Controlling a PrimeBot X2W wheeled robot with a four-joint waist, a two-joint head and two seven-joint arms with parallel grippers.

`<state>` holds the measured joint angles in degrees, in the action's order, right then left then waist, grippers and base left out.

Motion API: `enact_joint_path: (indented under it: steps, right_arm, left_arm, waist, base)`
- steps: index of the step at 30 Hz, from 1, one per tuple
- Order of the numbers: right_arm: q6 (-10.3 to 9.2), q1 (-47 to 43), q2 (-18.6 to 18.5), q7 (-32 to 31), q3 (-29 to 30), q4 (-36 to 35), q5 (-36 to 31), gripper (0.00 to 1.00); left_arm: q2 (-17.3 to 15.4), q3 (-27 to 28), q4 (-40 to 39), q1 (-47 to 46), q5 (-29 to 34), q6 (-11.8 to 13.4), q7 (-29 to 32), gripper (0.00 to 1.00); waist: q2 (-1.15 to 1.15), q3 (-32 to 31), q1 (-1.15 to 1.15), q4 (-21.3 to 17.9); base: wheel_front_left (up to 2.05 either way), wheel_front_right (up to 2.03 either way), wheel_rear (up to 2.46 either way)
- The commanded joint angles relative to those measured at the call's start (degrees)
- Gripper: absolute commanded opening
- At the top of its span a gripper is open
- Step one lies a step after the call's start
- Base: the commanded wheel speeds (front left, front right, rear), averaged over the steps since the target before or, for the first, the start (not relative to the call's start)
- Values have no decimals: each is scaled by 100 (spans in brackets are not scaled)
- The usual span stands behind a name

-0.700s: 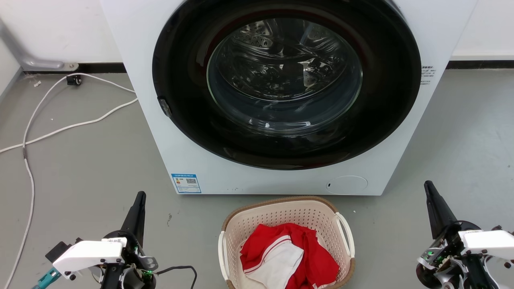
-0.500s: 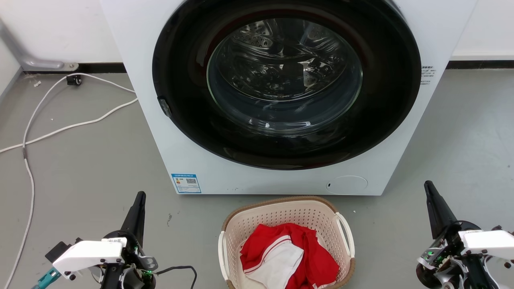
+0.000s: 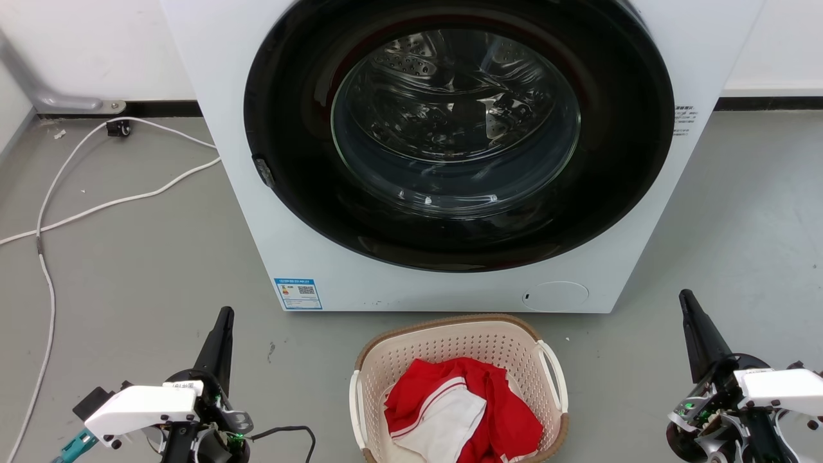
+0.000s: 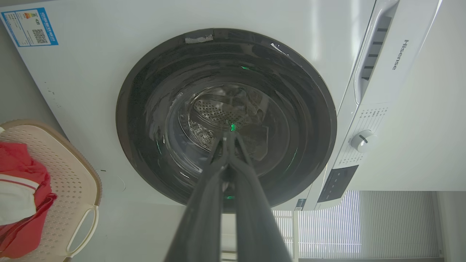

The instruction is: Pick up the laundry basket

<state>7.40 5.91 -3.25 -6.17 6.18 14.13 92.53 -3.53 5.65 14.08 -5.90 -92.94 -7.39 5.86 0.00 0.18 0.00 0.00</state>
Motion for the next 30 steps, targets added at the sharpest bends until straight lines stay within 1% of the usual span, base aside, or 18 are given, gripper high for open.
enact_joint_path:
  steps: [1, 14, 15, 18, 24, 27, 30]
  right_arm:
    - [17, 68, 23, -20, 13, 7, -34, 0]
    - [17, 69, 27, -20, 18, 8, -42, 0]
    - [0, -9, 6, -8, 6, 12, 0, 100]
    - [-1, -123, 14, 2, -7, 124, -5, 100]
    - [0, -182, 14, 133, -67, -16, -88, 100]
    - [0, -218, -3, 226, -101, -99, -233, 100]
    - [1, -248, -35, 317, -130, -171, -517, 100]
  left_arm:
    - [4, 16, 9, -62, 23, -18, 4, 0]
    - [15, 31, 9, -64, 41, -18, 23, 0]
    - [9, 12, 16, 7, 2, 1, 1, 100]
    - [40, -7, 137, 106, 2, 6, -9, 100]
    - [41, -185, 55, 53, 19, 5, -148, 100]
    - [41, -289, 0, 17, 120, 4, -240, 100]
    - [34, -369, -59, -16, 324, 4, -325, 100]
  waist:
    - [0, 0, 0, 0]
    - [0, 0, 0, 0]
    - [0, 0, 0, 0]
    - [0, 0, 0, -1]
    - [0, 1, 0, 3]
    - [0, 3, 0, 9]
    - [0, 3, 0, 17]
  base:
    - [0, 0, 0]
    - [0, 0, 0]
    - [0, 0, 0]
    - [0, 0, 0]
    - [0, 0, 0]
    - [0, 0, 0]
    - [0, 0, 0]
